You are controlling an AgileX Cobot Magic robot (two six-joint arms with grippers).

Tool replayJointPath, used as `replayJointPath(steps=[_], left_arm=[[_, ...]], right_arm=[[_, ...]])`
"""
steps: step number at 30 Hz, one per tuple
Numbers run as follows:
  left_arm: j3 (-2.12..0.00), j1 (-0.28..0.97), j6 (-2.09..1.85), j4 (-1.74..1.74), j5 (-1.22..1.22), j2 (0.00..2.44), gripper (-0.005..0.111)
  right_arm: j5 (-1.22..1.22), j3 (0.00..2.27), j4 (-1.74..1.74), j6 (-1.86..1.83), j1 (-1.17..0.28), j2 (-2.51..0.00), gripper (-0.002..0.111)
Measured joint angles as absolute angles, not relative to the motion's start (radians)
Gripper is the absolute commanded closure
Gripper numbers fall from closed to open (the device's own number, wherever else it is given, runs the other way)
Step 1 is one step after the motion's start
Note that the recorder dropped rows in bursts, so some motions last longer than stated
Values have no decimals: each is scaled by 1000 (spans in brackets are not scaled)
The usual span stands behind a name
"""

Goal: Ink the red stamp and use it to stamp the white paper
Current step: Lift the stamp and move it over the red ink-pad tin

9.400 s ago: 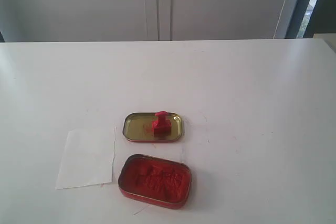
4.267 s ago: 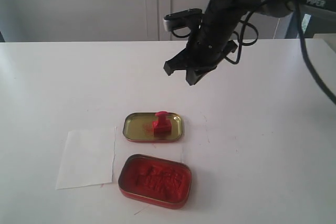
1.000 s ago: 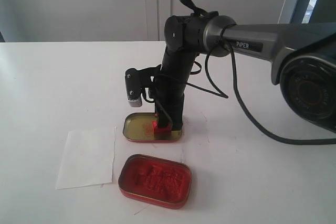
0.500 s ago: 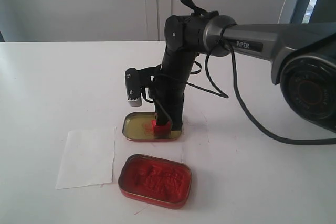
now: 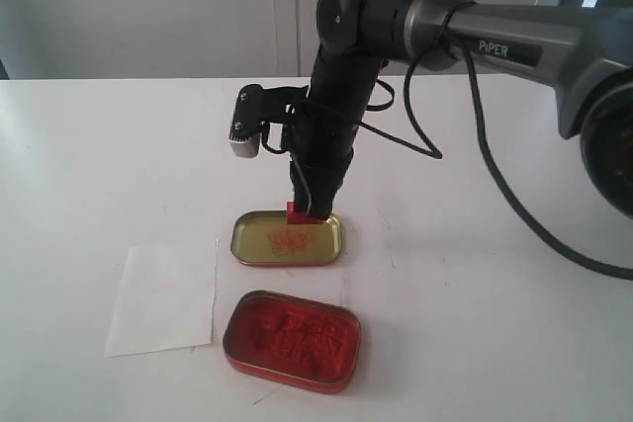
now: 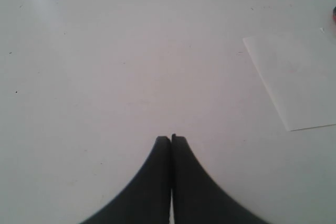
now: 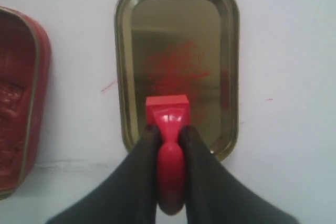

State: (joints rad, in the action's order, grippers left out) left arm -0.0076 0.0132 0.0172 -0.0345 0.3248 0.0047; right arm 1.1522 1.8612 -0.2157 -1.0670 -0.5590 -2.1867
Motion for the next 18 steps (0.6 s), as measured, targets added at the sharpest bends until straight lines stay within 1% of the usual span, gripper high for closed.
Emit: replayJointPath(steps=[11,18], left_arm=[[-8,13,17,-35,325,5,107],[-8,13,17,-35,325,5,107]], right_arm=[[1213,1861,-214,-810,-559,-2143,108],[1215,1861,-178,-765,-624,-2142,108]])
